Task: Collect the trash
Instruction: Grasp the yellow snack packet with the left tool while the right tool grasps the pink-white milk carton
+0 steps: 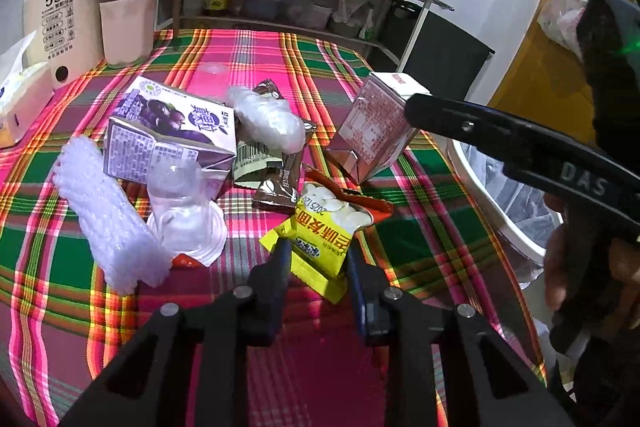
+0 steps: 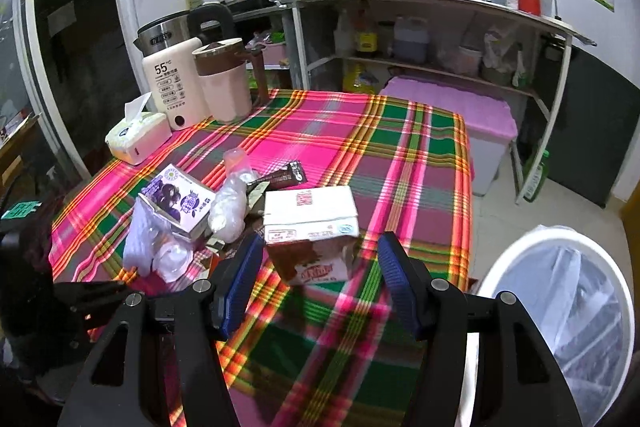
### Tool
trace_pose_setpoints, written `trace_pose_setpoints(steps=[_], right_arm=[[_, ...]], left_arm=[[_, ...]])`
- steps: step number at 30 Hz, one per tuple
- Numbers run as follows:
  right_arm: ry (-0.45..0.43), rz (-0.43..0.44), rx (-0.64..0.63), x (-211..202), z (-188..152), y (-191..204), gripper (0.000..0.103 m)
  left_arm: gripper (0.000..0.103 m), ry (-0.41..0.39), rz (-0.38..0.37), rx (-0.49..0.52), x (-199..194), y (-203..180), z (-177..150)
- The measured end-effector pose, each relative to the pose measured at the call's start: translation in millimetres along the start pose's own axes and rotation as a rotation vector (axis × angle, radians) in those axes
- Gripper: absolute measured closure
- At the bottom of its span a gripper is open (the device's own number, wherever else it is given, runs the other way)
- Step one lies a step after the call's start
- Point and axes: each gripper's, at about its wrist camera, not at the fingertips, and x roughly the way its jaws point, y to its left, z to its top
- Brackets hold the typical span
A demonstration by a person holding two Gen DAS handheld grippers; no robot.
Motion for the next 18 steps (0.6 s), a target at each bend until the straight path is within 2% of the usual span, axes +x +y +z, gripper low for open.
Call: trace_pose_setpoints(steps=[6,13,14,18], right_arm=[[0.005,0.007,-0.020,7,3,3,0.042],[0.057,-0.027,-0.015,20,6,2,0.043],[0.061,-0.013,-0.006,20,6,2,0.048],[0.049,0.003,0.003,16,5,3,0.050]], left_arm=[[0.074,-0.001,-0.011,-0.010,0,0,0],[0.074,-0.002,-0.019,-0.017,0,1,-1],[0.074,-0.003,-0.021,-0.018,0,2,-1],[0.075,-0.003,-0.023,-0.020,-1,2,-1]])
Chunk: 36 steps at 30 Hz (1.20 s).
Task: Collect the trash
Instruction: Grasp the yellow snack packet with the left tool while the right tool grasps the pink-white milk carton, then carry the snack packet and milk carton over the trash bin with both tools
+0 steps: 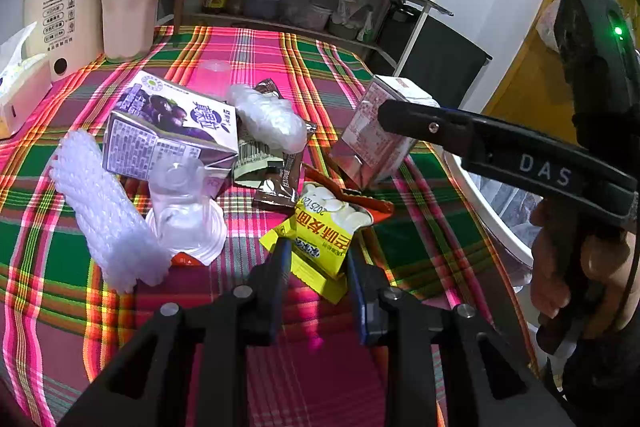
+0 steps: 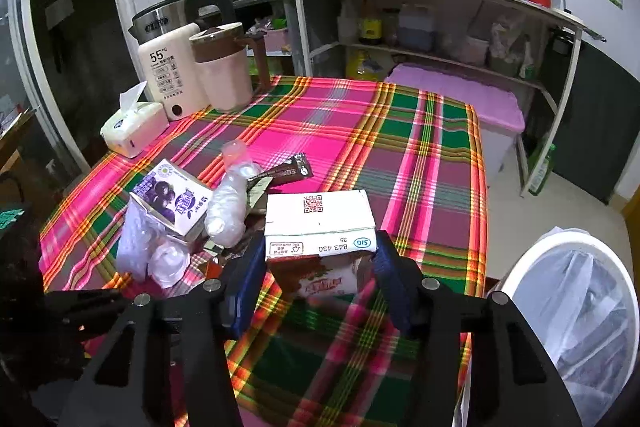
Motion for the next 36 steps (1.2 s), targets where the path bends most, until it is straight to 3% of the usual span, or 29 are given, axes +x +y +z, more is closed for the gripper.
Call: trace_pose_setpoints(steps=[5,15,22,25,27,36], right_arm=[[-0.017,-0.009,0.029,-11,-4,-3,0.050],[-0.057,-0.030,0.064,-52,-23,-9,0.050],[-0.076,-0.034,0.081,-73,-35,-15,0.050],[-0.080,-0.037,0.093,-80,-40,-19,0.050],[-0.084,-0.040,0.104,-84,-43,-23,0.050],[-0.088,-0.043,0.133,-94,-53,-33,0.050]], left_arm=[[0.076,-0.004,0.002,0.001,-1,2,0],[0.092,0.000,0.024,0.037,-7,-17,-5],[0.093,-0.003,0.040,0.070,-8,-29,-3],[0.082,-0.021,0.066,0.075,-12,-30,0],[0.051,-0.036,0.073,0.080,-14,-27,3],[0.051,0.017,0.111,0.128,11,-22,13]])
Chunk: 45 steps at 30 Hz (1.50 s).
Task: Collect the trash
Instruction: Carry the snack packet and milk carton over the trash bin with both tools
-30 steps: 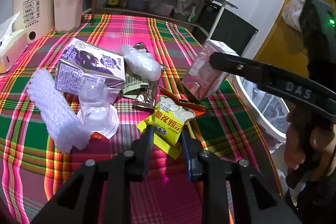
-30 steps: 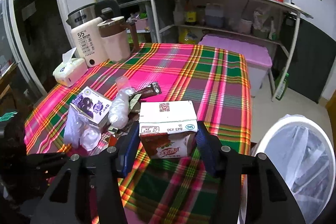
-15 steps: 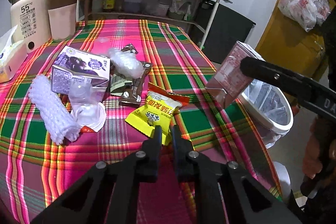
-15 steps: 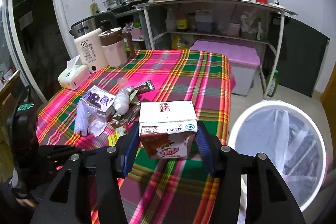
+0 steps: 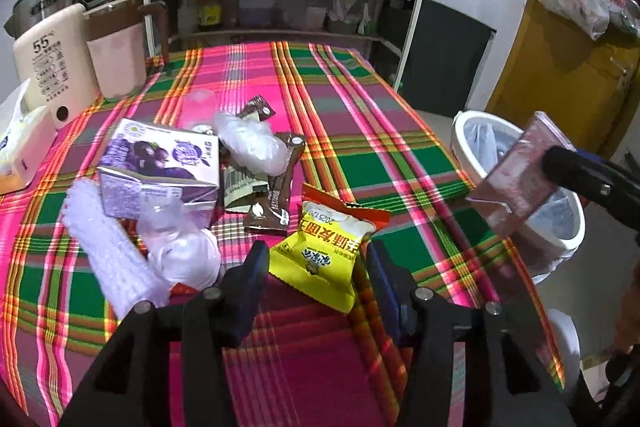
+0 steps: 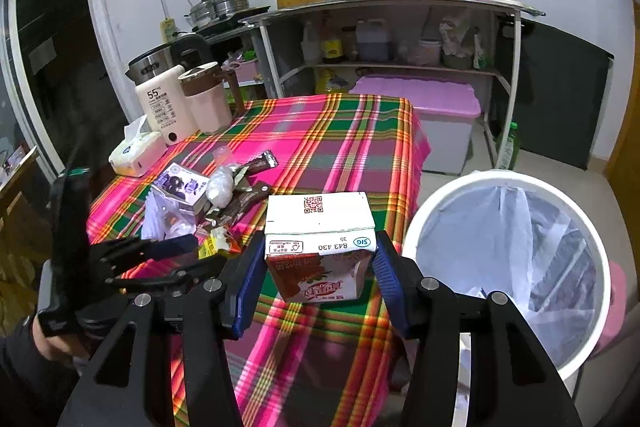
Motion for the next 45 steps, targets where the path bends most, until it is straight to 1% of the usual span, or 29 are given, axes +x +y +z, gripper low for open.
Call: trace_pose_setpoints(steps=[2,4,6,10,11,15,28,33,45], right_arm=[[0.000,-0.001,0.005,-1,-1,-2,0.050],[0.000,-0.003,0.010,-2,-3,-4,0.050],[0.000,-0.003,0.014,-4,-4,-6,0.050],[0.000,-0.003,0.021,-7,-7,-7,0.050],[-0.001,-0.003,0.021,-9,-8,-7,0.050],[-0.013,-0.005,0.022,-16,-9,-7,0.050],[-0.054,-0.026,0.029,-45,-16,-11,0.050],[-0.063,-0.045,0.034,-55,-19,-18,0.050],[-0.072,-0.113,0.078,-69,-24,-47,0.050]], left_arm=[[0.051,0.017,-0.013,0.016,4,-3,1],[0.051,0.036,0.010,0.046,9,-9,1],[0.061,0.035,0.032,0.065,9,-13,2],[0.065,0.029,0.027,0.050,6,-12,0],[0.071,0.027,0.024,0.043,4,-12,0],[0.071,0.013,0.005,0.028,-4,-16,-2],[0.071,-0.085,-0.083,0.040,-51,-50,7],[0.071,-0.096,-0.111,0.052,-55,-62,13],[0.071,-0.090,-0.177,0.099,-44,-100,27]])
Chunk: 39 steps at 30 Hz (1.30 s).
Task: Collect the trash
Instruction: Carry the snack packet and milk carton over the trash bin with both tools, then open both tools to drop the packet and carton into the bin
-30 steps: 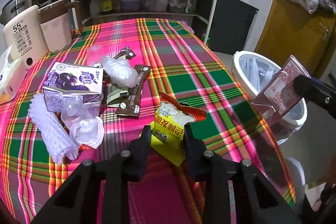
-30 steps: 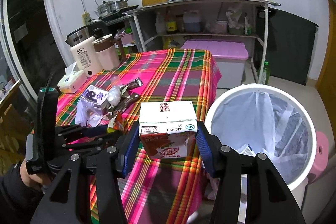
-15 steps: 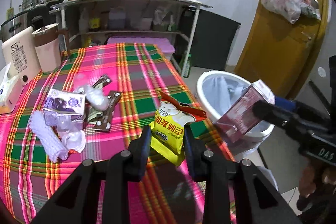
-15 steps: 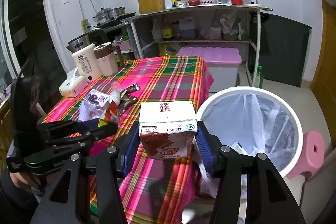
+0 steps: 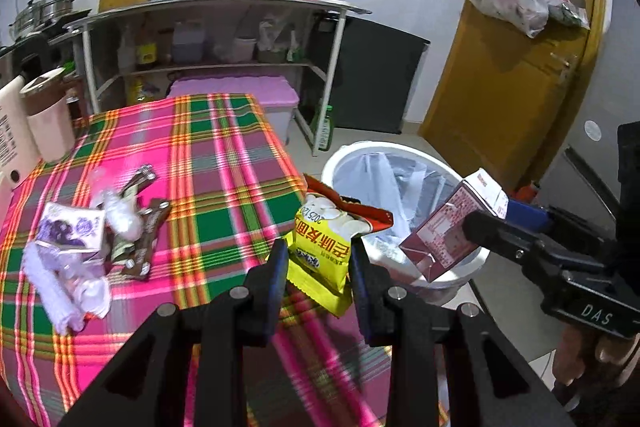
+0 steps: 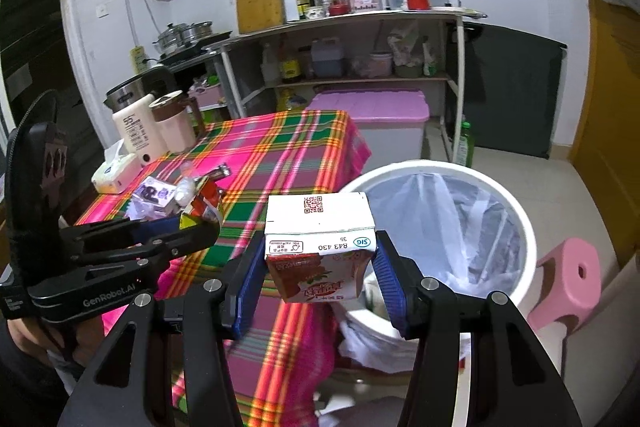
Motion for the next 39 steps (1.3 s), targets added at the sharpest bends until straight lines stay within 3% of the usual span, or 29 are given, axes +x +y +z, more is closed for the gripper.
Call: trace_pose_setpoints(steps=[17,31,34,36,39], right_arm=[[-0.001,-0.099,0.092,0,-1,-58,0.050],[0.082,-0.116,0.141,27,-14,-84,0.049],[0.105,-0.112,0.145,32,-16,-87,0.049],[0.108,-0.114,0.149,33,-18,-89,0.049],[0.103,-0.112,0.152,33,-19,-90,0.048]], left_arm=[[0.071,0.040,-0.087,0.059,40,-40,16],[0.071,0.096,-0.123,0.103,73,-59,21],[0.068,0.100,-0.127,0.115,77,-63,21],[0.058,0.098,-0.133,0.116,77,-64,22],[0.056,0.094,-0.137,0.118,76,-64,21]])
